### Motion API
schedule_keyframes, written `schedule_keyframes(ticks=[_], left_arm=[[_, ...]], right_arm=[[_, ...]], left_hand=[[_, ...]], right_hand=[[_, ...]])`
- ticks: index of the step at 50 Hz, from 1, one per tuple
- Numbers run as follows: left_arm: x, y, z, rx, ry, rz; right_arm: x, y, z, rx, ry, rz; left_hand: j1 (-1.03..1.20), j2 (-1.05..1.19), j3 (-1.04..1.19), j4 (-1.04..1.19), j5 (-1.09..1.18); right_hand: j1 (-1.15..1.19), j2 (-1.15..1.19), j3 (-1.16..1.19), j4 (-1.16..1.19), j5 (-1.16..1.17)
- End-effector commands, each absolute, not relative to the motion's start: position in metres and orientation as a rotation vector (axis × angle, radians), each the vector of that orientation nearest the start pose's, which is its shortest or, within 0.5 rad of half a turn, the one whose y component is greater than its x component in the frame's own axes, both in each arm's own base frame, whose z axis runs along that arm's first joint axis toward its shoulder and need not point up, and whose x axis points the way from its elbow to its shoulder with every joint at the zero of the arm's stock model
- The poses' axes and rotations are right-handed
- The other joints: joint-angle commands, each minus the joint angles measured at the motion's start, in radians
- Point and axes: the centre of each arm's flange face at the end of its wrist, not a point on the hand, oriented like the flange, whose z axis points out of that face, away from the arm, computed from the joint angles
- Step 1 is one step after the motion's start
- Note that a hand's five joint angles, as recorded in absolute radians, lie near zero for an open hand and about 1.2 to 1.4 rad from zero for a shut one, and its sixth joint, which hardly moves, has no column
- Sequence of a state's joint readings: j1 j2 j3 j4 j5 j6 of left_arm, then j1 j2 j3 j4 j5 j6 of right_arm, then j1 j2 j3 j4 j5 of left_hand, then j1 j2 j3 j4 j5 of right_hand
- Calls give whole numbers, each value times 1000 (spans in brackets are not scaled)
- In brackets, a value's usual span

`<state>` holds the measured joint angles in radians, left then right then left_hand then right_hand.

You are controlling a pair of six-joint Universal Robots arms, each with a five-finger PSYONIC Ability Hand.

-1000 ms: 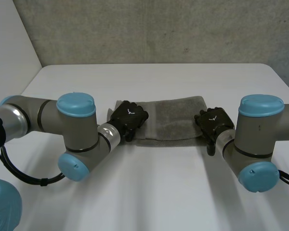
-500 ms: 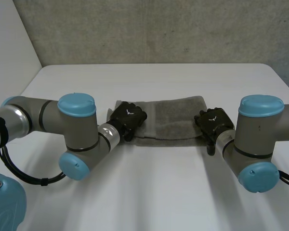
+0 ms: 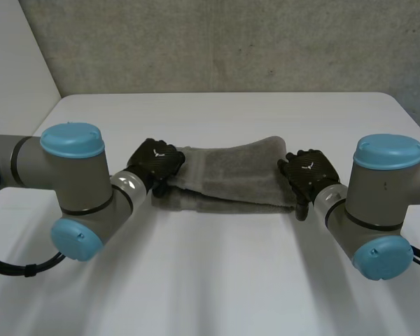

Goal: Fold the towel.

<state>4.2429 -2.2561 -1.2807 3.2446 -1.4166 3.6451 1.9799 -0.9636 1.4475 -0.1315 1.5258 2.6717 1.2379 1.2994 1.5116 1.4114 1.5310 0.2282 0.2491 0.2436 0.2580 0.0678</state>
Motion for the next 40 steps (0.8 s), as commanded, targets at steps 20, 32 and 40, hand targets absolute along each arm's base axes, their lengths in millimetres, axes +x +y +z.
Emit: schedule_keyframes(ticks=[20, 32, 40], left_arm=[[-310, -286, 132, 1474, 2141, -1810], [-309, -286, 145, 1425, 2144, -1850], [-305, -288, 168, 1280, 2220, -1949]], right_arm=[[285, -306, 127, -976, 2266, -1764], [283, -310, 114, -979, 2310, -1746], [264, -311, 135, -1114, 2418, -1771]], left_hand=[[-347, -409, -621, -521, -815], [-555, -616, -828, -728, -1022], [-660, -722, -934, -834, -1128]], right_hand=[[273, 252, 258, 244, 259], [1166, 1145, 1151, 1136, 1152], [1168, 1147, 1153, 1138, 1154]])
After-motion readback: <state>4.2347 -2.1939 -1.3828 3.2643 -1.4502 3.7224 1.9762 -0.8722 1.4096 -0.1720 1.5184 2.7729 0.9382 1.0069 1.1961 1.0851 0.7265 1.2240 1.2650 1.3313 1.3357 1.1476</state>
